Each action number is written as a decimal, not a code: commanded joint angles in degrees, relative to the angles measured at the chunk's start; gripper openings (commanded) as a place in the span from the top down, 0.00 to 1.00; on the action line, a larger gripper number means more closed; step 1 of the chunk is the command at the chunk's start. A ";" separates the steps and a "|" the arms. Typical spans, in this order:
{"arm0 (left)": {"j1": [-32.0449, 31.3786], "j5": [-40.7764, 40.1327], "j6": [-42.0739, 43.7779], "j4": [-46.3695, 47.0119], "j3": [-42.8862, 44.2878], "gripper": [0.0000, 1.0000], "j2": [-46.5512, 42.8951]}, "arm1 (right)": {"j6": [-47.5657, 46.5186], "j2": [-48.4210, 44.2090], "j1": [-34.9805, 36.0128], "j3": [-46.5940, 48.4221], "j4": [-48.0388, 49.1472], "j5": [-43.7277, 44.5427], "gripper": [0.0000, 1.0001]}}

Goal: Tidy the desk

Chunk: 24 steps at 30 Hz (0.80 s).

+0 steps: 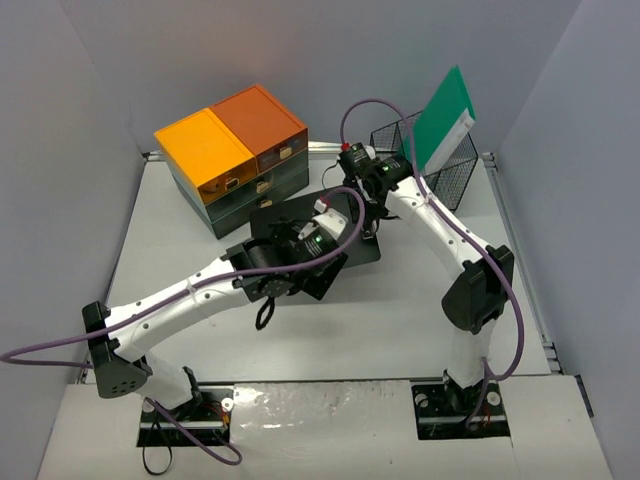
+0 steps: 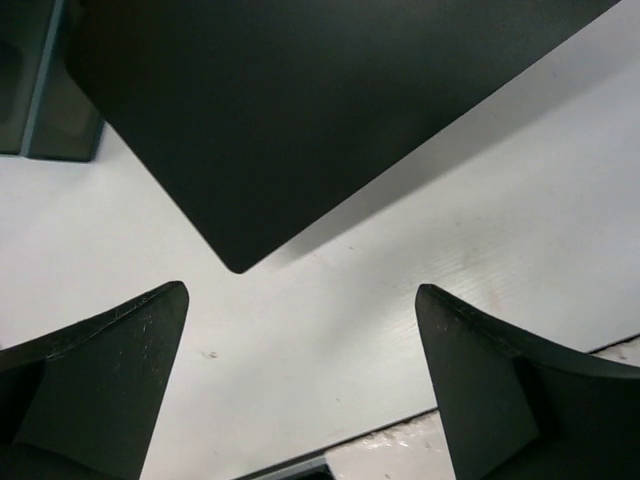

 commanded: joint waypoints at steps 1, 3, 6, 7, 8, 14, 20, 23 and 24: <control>-6.41 -14.49 3.34 -0.38 2.45 0.04 0.37 | -0.18 -0.63 -0.84 3.30 -1.87 -3.28 1.00; -9.51 -18.52 3.79 0.36 2.42 0.04 1.38 | -0.30 -0.63 -1.08 3.42 -2.20 -4.63 1.00; -13.87 -23.86 6.43 1.28 3.57 0.03 3.28 | -0.61 -1.08 -1.47 3.42 -2.91 -5.79 1.00; -15.60 -25.93 7.33 1.65 4.06 0.03 4.34 | -0.68 -1.33 -1.64 3.42 -3.11 -6.21 1.00; -17.40 -28.03 8.25 2.04 4.59 0.03 5.60 | -0.73 -1.62 -1.83 3.42 -3.30 -6.65 1.00; -23.48 -37.47 17.88 8.43 5.79 0.03 11.85 | -1.18 -2.49 -2.54 3.42 -4.37 -7.95 1.00; -24.54 -40.46 22.33 12.89 7.84 0.03 16.50 | -1.52 -2.98 -3.06 3.25 -5.01 -9.91 1.00; -24.82 -41.36 26.01 15.46 7.82 0.03 17.34 | -1.53 -3.22 -3.45 3.38 -5.10 -11.41 1.00; -24.91 -41.83 27.30 16.52 7.81 0.03 17.63 | -1.62 -3.31 -3.59 3.45 -5.13 -11.92 1.00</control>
